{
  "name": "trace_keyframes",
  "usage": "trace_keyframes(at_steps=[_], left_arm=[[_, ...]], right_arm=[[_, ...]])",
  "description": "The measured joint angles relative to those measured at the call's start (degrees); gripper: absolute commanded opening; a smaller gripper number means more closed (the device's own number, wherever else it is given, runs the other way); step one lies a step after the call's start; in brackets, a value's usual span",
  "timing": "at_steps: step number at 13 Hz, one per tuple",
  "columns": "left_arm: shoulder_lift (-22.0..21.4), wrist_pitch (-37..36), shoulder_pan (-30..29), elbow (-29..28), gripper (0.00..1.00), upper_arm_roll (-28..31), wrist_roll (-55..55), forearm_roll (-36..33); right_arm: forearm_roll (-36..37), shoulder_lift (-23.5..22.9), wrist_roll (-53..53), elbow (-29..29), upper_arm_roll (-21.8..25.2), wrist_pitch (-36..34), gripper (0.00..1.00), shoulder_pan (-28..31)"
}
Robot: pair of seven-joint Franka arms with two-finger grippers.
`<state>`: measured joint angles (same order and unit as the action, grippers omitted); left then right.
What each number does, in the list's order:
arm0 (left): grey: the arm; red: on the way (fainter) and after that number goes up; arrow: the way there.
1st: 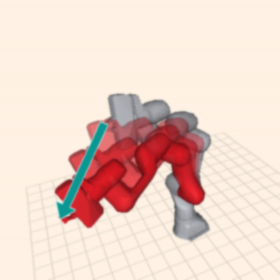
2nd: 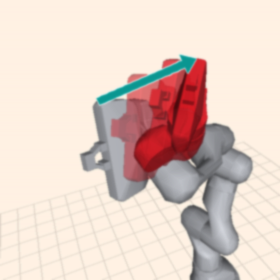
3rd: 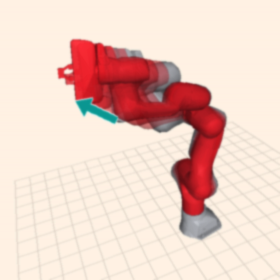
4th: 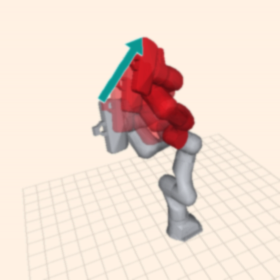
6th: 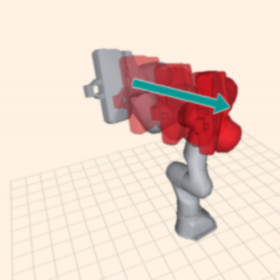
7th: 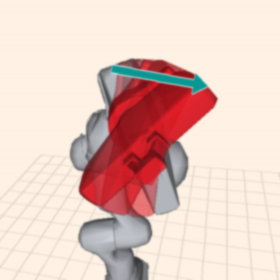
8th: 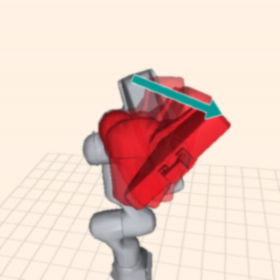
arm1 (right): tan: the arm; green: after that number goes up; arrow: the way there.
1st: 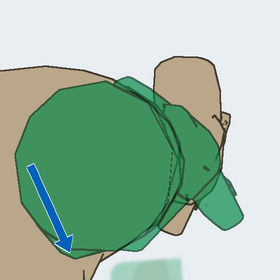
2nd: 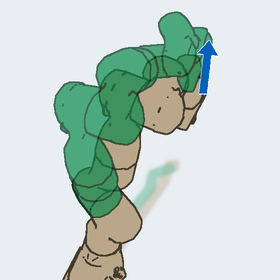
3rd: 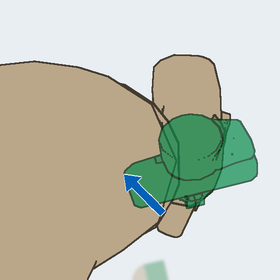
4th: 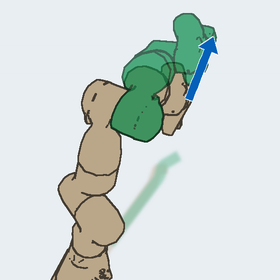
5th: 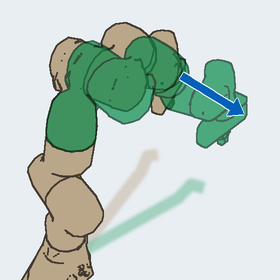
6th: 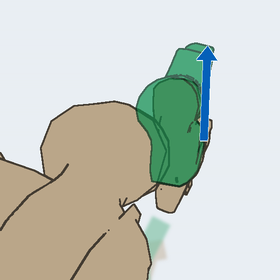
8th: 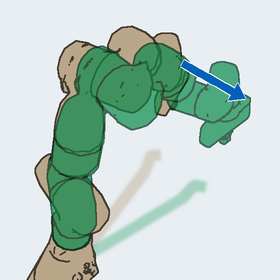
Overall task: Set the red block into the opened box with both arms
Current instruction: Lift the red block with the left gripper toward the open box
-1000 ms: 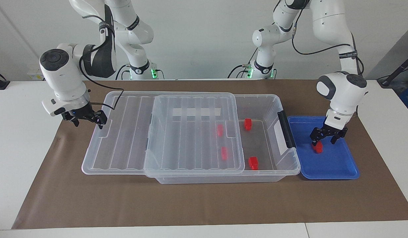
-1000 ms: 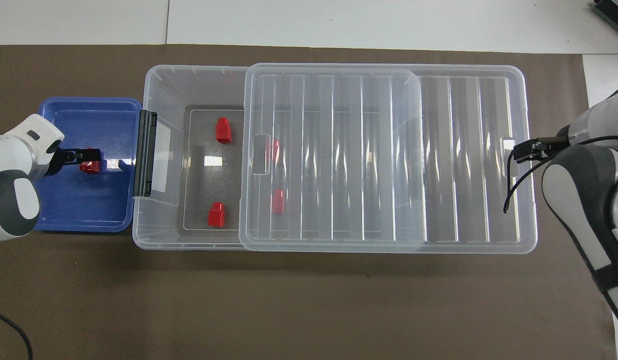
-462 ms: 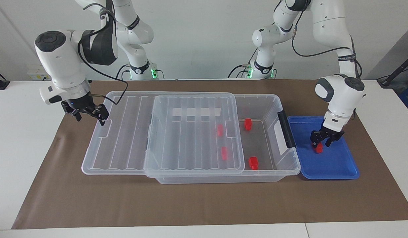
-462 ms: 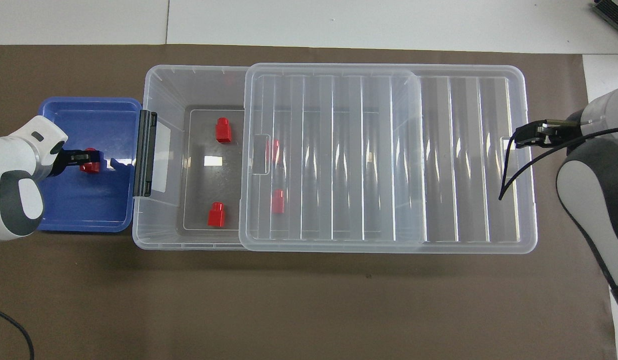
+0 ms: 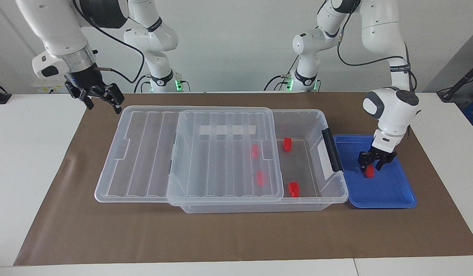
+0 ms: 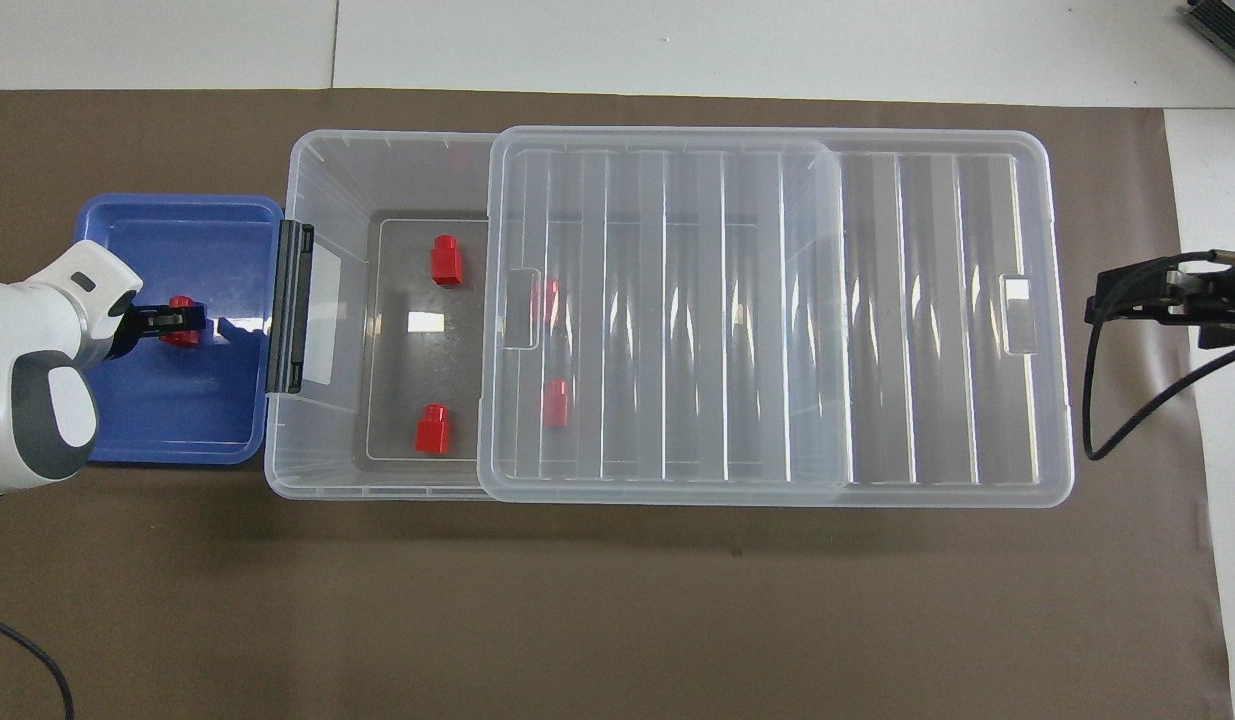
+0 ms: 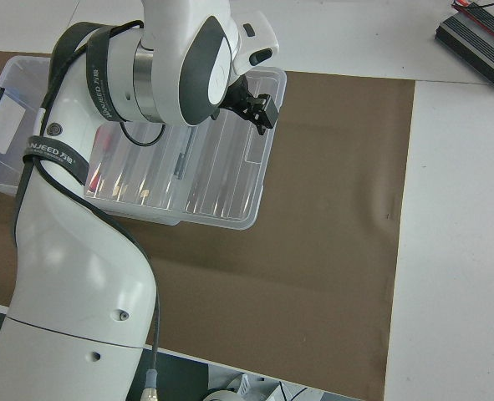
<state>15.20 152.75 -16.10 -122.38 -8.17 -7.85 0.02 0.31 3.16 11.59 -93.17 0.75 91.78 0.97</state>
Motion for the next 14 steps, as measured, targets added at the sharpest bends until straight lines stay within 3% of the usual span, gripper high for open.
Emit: trace_keyframes(at_steps=[1,2,6,9,11,14], left_arm=[[0.0,0.2,0.0,-0.1,0.16,0.0,0.0,0.0],[0.0,0.3,0.0,-0.1,0.0,0.0,0.0,0.0],[0.0,-0.6,0.0,0.5,0.0,0.0,0.0,0.0],[-0.3,-6.9,0.0,4.1,0.0,0.0,0.2,0.0],[-1.9,-15.5,0.0,8.7,0.0,-0.3,2.1,0.0],[-5.0,-34.9,2.7,20.6,0.0,-1.2,9.4,0.0]], right_arm=[[0.0,0.2,-0.3,0.8,0.0,-1.7,1.0,0.0],[0.0,0.2,-0.9,1.2,0.0,-2.2,1.0,0.0],[0.0,0.0,-1.4,1.1,-0.2,-2.2,1.0,-0.1],[0.0,0.0,-1.5,1.2,-0.5,-2.2,1.0,-0.2],[0.0,0.0,-1.5,1.1,-0.5,-2.2,1.0,-0.2],[-0.1,0.0,-1.5,1.1,-0.5,-2.2,1.0,-0.3]])
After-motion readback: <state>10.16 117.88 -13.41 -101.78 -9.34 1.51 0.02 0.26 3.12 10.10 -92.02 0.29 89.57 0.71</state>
